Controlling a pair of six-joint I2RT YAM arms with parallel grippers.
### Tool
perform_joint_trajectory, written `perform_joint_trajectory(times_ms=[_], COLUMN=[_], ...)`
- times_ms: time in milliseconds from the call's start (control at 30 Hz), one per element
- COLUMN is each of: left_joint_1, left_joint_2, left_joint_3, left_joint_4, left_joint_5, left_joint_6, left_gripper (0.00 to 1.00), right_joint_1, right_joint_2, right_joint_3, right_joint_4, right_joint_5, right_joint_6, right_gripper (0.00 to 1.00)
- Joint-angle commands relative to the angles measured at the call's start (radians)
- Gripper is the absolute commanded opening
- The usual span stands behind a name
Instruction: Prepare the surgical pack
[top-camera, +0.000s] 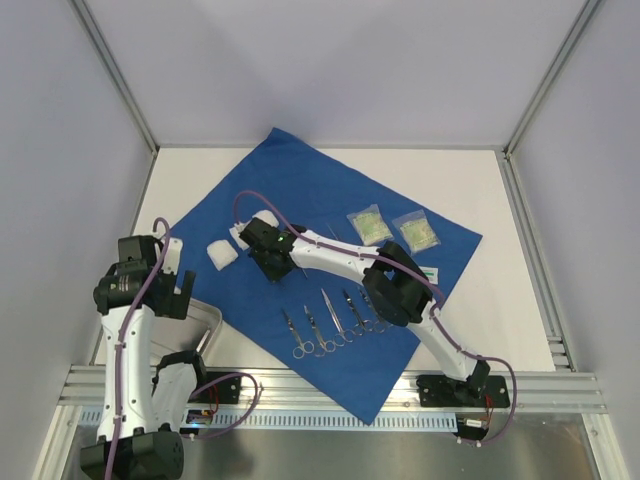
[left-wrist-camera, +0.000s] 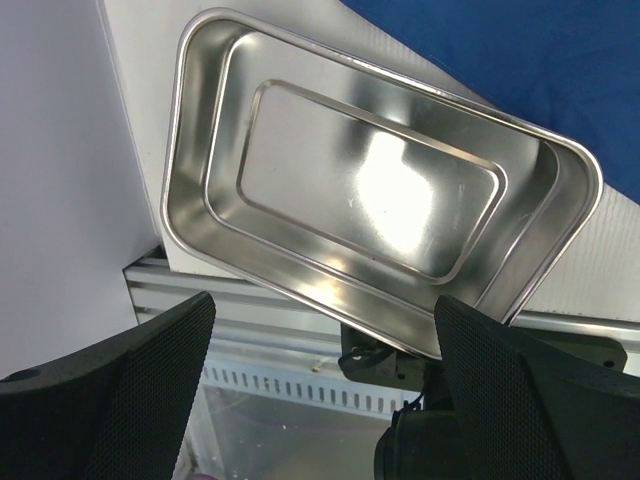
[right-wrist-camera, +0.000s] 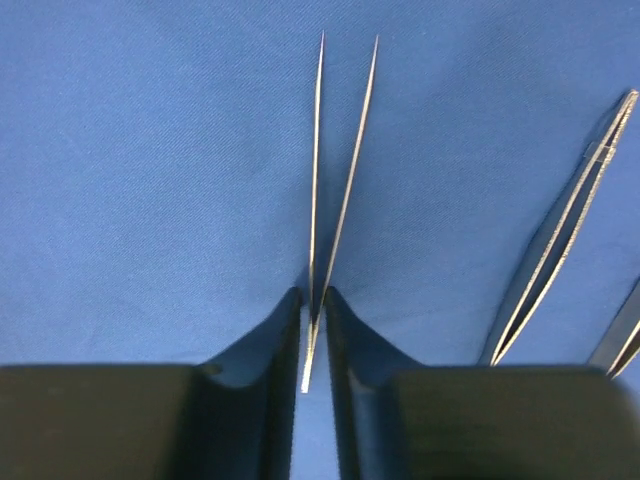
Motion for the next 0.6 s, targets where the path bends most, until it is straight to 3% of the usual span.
perform_joint_trajectory(times_ms=[0, 67, 367, 567], left_joint_1=[0.007, 0.007, 0.007, 0.007], left_joint_2=[-0.017, -0.024, -0.063, -0.098], left_joint_3=[0.052, 0.067, 0.272, 0.378], left_joint_4=[-0.038, -0.055, -0.154, -0.202], left_joint_5=[0.023, 0.032, 0.129, 0.241], left_joint_6=[-0.018, -0.015, 0.002, 0.014], left_gripper=[1.00, 1.00, 1.00, 1.00], right_joint_1=[0.002, 0.005, 0.061, 0.155], right_joint_2=[-0.010, -0.020, -0.075, -0.003], right_joint_3=[0.005, 0.008, 0.147, 0.248], right_joint_4=[0.004, 0.013, 0.096, 0.168], right_joint_5=[0.023, 0.015, -0.065, -0.138], right_joint_6=[0.001, 0.006, -0.003, -0.008], right_gripper=[0.12, 0.00, 0.00, 0.00])
